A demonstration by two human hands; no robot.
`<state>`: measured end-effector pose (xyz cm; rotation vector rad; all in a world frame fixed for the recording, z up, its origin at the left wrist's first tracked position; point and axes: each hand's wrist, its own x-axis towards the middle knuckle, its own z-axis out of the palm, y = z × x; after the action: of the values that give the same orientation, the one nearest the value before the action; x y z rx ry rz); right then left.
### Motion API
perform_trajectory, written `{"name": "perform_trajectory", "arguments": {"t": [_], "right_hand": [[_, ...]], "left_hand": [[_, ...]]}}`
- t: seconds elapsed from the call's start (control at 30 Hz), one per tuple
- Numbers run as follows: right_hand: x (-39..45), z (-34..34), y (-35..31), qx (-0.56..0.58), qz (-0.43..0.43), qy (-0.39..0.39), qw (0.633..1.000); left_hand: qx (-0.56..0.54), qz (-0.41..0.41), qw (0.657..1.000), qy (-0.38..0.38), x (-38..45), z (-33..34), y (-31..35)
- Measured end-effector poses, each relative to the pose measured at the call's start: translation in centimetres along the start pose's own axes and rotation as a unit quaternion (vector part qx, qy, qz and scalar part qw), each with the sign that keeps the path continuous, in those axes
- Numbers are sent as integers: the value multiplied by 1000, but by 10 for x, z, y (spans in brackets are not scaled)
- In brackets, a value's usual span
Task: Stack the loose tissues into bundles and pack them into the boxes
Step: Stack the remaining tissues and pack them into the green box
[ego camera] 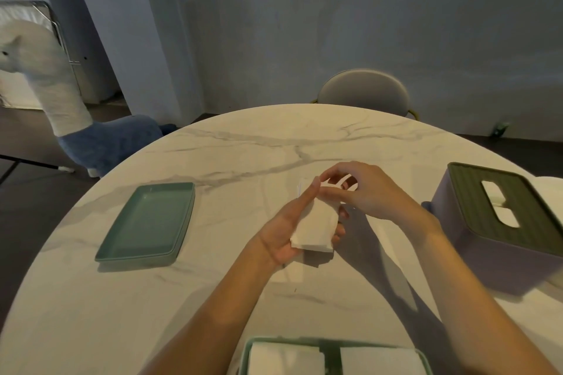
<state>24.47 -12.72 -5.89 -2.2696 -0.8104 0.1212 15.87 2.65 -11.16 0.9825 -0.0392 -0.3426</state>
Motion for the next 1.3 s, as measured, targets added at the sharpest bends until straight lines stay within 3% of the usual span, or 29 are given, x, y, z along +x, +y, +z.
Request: {"name": "perform_trajectory", "arguments": {"t": [0.17,0.3,0.37,0.43,0.57,0.63,0.8,0.9,1.07,1.23,1.3], "right_hand": [[-6,-7,2,22,-6,-24,999],[-7,-11,8,68,41,-4,997],[-8,-10,15,71,54,-8,996],[-9,-7,22,87,35,-5,996],[-8,6,35,96,32,8,995],[-9,18,39,105,31,20,994],[-12,58,23,334,30,72,939],[-8,71,15,299,23,86,950],[-8,64,25,291,11,99,951],[-14,57,34,238,-8,111,965],[-19,55,31,237,-8,116,964]], "left_hand": [[50,15,999,2,-5,-3,2],[181,58,978,82,-11,-8,5],[261,145,939,170,-9,-14,7],[336,253,873,249,-6,-24,10],[379,315,833,252,0,-44,10],[367,307,838,262,4,-43,5],[317,278,853,308,14,-34,0],[339,287,837,320,16,-34,0],[362,260,857,258,10,-40,10],[434,281,813,266,3,-58,16],[424,278,817,274,-3,-54,19]]}}
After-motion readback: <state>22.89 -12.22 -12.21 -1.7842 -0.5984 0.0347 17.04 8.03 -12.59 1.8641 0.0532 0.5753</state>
